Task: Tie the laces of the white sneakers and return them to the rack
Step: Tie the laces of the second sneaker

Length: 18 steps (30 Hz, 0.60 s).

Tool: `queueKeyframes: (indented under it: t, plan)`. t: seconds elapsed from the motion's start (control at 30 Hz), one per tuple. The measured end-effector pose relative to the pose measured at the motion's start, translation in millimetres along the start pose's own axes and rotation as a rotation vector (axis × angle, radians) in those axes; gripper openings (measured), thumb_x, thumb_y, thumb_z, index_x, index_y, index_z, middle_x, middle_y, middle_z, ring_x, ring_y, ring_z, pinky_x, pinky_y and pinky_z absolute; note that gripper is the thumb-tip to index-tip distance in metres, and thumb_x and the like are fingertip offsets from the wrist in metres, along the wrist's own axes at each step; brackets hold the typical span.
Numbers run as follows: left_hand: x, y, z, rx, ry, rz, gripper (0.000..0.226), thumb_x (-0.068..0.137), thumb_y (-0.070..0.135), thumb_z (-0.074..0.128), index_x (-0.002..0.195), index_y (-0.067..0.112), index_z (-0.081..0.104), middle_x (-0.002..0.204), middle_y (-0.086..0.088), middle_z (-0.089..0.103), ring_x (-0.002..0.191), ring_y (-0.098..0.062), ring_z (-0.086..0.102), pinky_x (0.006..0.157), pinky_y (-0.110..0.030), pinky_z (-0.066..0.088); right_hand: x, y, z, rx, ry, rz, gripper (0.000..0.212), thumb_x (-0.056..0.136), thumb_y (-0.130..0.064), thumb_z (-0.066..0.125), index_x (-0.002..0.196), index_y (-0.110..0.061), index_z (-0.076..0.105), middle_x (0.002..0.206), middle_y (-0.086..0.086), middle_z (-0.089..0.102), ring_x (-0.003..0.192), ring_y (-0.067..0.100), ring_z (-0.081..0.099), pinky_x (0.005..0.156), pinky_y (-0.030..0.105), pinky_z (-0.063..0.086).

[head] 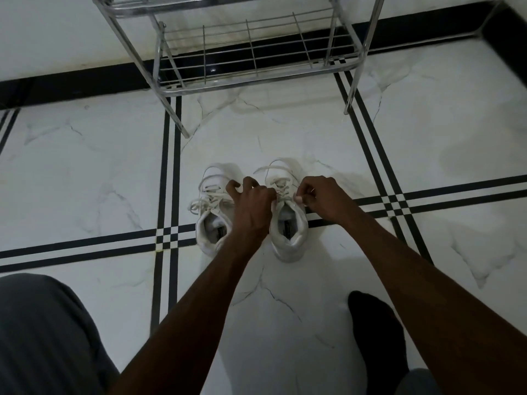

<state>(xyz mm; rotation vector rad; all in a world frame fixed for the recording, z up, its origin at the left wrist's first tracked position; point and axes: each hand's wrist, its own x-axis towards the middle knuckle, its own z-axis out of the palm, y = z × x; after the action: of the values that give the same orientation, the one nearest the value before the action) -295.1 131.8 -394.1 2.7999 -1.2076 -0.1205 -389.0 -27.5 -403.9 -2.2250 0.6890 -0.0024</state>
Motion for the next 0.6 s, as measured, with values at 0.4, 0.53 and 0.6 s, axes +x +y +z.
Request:
queueKeyframes:
  t: [0.4,0.53,0.6]
  plan:
    - [11,-6,3,-0.032,-0.091,-0.129,0.019,0.091,0.017,0.064,0.104,0.022,0.076,0.096,-0.008,0.070,0.117,-0.029,0.050,0.099,-0.049,0.026,-1,3,5,-0.131,0.076,-0.064,0.012,0.079,0.004,0.072,0.088,-0.001,0.078,0.086,0.015,0.076,0.081,0.025,0.072,0.071,0.027,0.053]
    - [8,-14,6,-0.162,-0.037,-0.140,0.024,0.096,0.019,0.057,0.108,0.029,0.075,0.092,-0.002,0.075,0.109,-0.025,0.059,0.084,-0.041,0.016,1,5,4,-0.027,0.062,0.021,0.008,0.087,-0.003,0.067,0.090,-0.004,0.075,0.088,0.012,0.075,0.077,0.019,0.066,0.071,0.029,0.052]
    - [5,-12,7,-0.136,-0.022,-0.114,0.027,0.094,0.020,0.058,0.114,0.033,0.072,0.093,-0.001,0.075,0.109,-0.022,0.061,0.084,-0.041,0.015,0,3,6,-0.024,0.071,0.038,0.007,0.089,-0.008,0.067,0.091,-0.006,0.074,0.088,0.013,0.074,0.075,0.021,0.067,0.070,0.032,0.055]
